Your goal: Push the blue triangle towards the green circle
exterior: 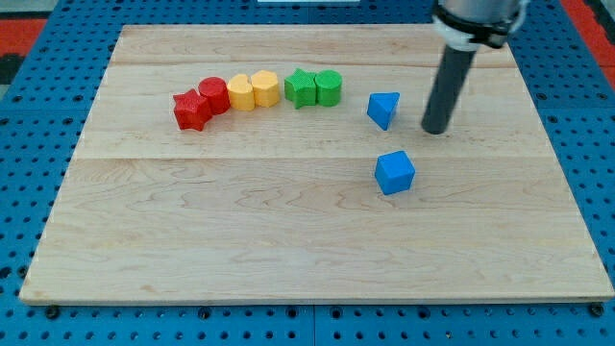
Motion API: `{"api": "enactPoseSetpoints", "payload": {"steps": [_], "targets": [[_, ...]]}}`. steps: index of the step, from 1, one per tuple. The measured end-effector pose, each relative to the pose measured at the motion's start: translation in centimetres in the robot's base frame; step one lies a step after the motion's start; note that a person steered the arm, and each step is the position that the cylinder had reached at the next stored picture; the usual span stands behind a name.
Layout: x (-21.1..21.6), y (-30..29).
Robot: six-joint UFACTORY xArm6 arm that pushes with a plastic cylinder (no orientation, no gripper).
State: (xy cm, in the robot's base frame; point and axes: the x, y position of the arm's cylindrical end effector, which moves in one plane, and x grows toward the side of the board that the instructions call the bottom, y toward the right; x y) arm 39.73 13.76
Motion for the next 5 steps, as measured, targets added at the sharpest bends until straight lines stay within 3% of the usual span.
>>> {"api": "enactPoseSetpoints", "payload": {"steps": [3, 5], "targets": [[-2.2, -7.8], [-2.5, 2.2]]}}
